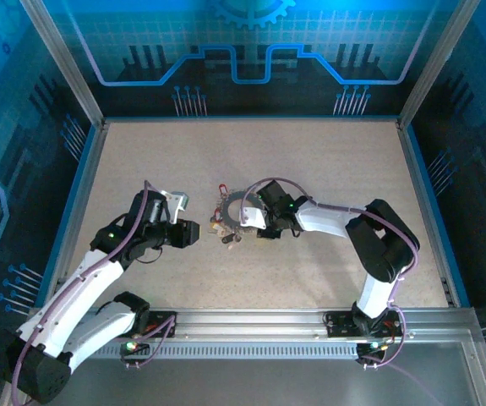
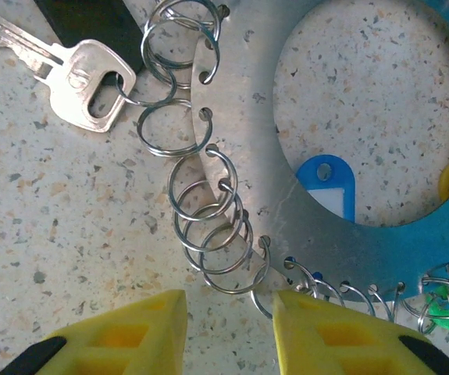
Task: Put the keys on the keyring
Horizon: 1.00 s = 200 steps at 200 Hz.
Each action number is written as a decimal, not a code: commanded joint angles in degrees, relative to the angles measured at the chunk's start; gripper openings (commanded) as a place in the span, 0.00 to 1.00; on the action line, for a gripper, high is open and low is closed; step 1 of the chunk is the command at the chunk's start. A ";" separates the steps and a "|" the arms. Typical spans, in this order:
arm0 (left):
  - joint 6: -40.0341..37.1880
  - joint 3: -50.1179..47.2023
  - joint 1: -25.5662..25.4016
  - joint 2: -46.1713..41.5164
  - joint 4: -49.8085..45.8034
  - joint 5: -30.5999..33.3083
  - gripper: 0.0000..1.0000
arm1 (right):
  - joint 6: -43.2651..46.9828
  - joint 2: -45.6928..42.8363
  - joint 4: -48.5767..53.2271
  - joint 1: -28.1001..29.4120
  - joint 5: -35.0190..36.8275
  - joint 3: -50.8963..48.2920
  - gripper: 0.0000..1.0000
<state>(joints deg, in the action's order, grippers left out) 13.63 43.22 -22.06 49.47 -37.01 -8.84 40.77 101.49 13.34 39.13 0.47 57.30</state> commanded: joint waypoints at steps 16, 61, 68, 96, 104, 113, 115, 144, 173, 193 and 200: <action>0.98 -0.29 0.36 0.14 -0.76 0.05 0.42 | -0.17 2.45 4.49 -1.30 -2.61 3.46 0.35; 1.05 -0.30 0.42 0.10 -0.86 -0.03 0.42 | -4.86 -0.33 11.11 -1.60 -7.51 6.48 0.34; 1.14 -0.21 0.37 0.16 -0.84 -0.04 0.42 | -7.63 -1.64 13.18 -1.61 -8.57 7.39 0.35; 2.80 -0.24 0.40 0.01 -0.74 0.94 0.43 | -36.05 -5.98 22.05 -2.65 -4.89 12.93 0.36; 3.47 -0.41 0.36 0.13 -0.73 1.47 0.44 | -45.03 -7.31 23.11 -3.45 -7.62 13.31 0.37; 3.97 -0.55 0.38 0.14 -0.55 1.63 0.47 | -54.86 -9.03 22.23 -4.12 -10.66 12.05 0.38; 4.07 -0.61 0.41 0.17 -0.48 1.63 0.47 | -57.24 -9.52 21.74 -4.26 -11.23 11.56 0.38; 4.69 -0.41 0.36 1.39 -0.50 1.19 0.48 | -75.42 -12.64 11.65 -5.40 -15.65 2.25 0.37; 4.48 -0.36 0.36 1.65 -0.74 1.59 0.47 | -78.72 -9.75 9.78 -5.20 -14.94 0.12 0.35; 4.25 -0.56 0.41 1.58 -0.60 1.94 0.48 | -78.22 -7.10 7.52 -4.07 -16.45 -0.32 0.35; 4.13 -0.52 0.37 1.66 -0.47 1.99 0.48 | -78.59 -6.27 6.25 -4.02 -17.15 -0.55 0.35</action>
<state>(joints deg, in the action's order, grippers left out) 17.41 43.22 -22.06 51.18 -37.01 -7.75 -32.47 92.77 23.94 34.13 -13.06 57.58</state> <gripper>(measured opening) 0.475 0.349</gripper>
